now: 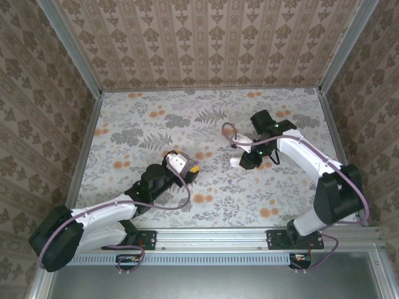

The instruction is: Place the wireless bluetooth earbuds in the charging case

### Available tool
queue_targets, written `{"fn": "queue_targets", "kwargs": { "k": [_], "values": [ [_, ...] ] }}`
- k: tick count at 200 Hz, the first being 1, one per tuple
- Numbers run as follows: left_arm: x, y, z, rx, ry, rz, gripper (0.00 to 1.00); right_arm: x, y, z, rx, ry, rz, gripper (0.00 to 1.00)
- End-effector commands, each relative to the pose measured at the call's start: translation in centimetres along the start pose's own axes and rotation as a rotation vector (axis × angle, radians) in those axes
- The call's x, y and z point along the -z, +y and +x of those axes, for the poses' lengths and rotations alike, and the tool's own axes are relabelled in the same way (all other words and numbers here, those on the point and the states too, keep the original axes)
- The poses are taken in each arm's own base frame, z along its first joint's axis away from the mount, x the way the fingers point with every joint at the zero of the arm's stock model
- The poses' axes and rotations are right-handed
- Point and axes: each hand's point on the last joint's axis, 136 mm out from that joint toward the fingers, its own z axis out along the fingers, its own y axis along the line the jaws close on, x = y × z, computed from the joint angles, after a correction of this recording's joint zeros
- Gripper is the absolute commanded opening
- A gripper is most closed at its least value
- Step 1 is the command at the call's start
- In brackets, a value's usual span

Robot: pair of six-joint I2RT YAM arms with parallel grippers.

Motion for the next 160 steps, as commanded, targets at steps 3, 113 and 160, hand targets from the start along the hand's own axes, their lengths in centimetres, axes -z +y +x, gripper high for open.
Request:
{"fn": "queue_targets", "kwargs": {
  "k": [3, 113, 160],
  "values": [
    [0.1, 0.8, 0.5, -0.015, 0.032, -0.034, 0.79, -0.4, -0.7, 1.5, -0.045, 0.129, -0.029, 0.24],
    [-1.0, 1.5, 2.9, -0.072, 0.129, -0.034, 0.79, -3.8, -4.9, 0.3, -0.198, 0.257, -0.176, 0.24],
    [-1.0, 2.5, 3.4, -0.052, 0.145, -0.052, 0.79, -4.1, -4.8, 0.9, -0.249, 0.299, -0.24, 0.24]
  ]
}}
